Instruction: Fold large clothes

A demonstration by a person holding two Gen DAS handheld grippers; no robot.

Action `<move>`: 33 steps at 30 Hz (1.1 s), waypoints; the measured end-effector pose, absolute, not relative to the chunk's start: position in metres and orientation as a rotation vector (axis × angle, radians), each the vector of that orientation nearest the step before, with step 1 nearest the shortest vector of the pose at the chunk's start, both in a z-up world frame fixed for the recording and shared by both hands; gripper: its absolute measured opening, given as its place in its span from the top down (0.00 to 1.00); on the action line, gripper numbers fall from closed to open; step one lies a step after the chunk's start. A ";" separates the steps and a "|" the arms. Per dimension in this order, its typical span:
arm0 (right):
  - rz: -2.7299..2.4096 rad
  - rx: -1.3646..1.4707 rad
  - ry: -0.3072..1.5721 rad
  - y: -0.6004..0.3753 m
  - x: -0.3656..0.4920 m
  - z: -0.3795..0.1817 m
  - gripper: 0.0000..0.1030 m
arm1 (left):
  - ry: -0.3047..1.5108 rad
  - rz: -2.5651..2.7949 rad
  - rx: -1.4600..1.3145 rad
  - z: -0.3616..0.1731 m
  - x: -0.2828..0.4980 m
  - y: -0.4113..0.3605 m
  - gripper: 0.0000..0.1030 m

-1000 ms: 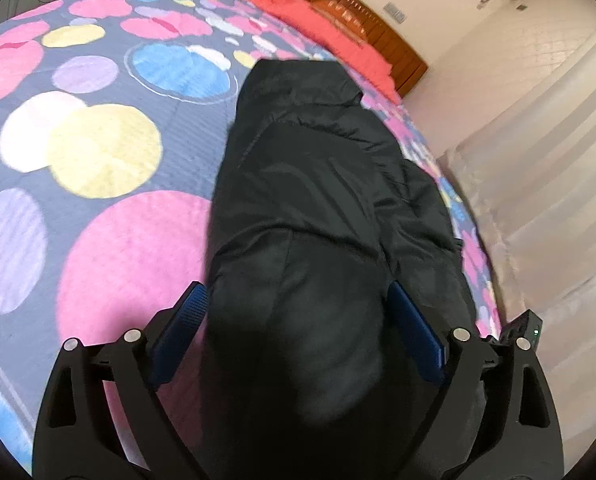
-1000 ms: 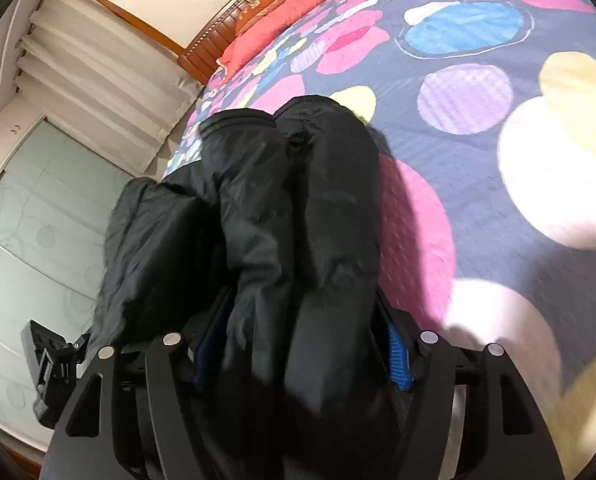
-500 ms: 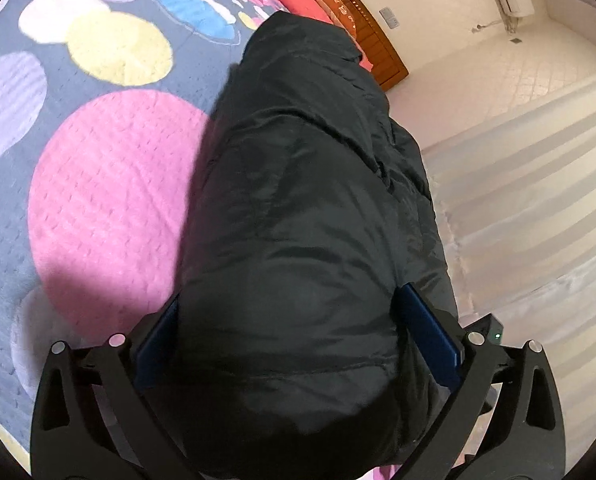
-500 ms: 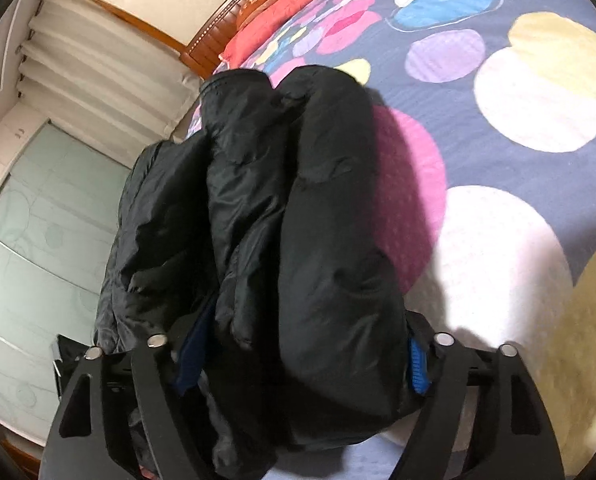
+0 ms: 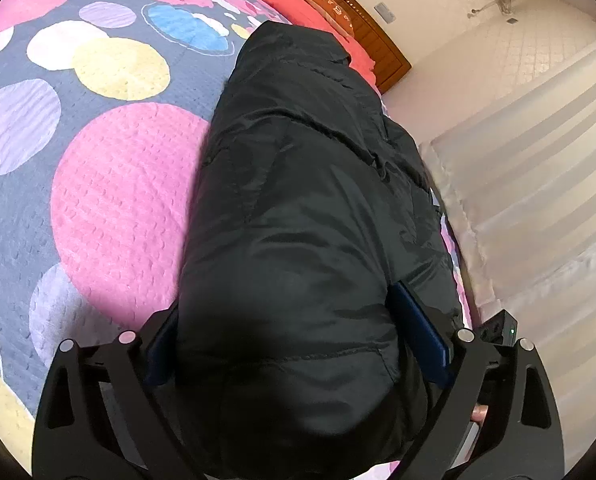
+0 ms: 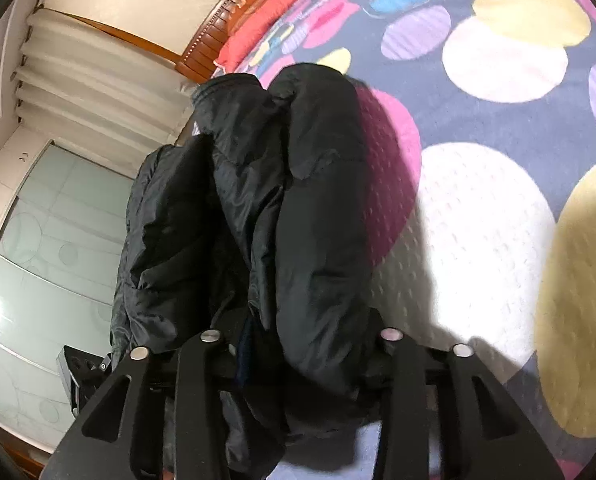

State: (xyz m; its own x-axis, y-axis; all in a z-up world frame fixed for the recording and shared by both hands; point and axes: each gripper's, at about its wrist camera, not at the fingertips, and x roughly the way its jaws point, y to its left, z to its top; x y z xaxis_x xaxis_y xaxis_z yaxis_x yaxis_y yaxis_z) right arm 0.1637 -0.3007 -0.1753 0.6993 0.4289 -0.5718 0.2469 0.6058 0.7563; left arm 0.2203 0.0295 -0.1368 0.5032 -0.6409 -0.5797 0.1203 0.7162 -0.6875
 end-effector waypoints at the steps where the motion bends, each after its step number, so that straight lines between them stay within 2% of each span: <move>1: 0.116 0.958 0.813 -0.301 0.161 -0.176 0.56 | 0.941 -0.500 -0.637 -0.137 0.220 0.031 0.09; 3: 0.117 0.986 0.805 -0.301 0.152 -0.176 0.52 | 0.945 -0.502 -0.654 -0.140 0.220 0.034 0.08; 8: 0.110 0.978 0.785 -0.304 0.137 -0.167 0.47 | 0.958 -0.491 -0.667 -0.135 0.218 0.033 0.08; 26: 0.105 0.920 0.761 -0.296 0.096 -0.144 0.47 | 0.901 -0.419 -0.474 -0.105 0.173 0.037 0.08; 33: 0.076 0.806 0.776 -0.273 0.085 -0.130 0.47 | 0.867 -0.342 -0.354 -0.088 0.140 0.039 0.08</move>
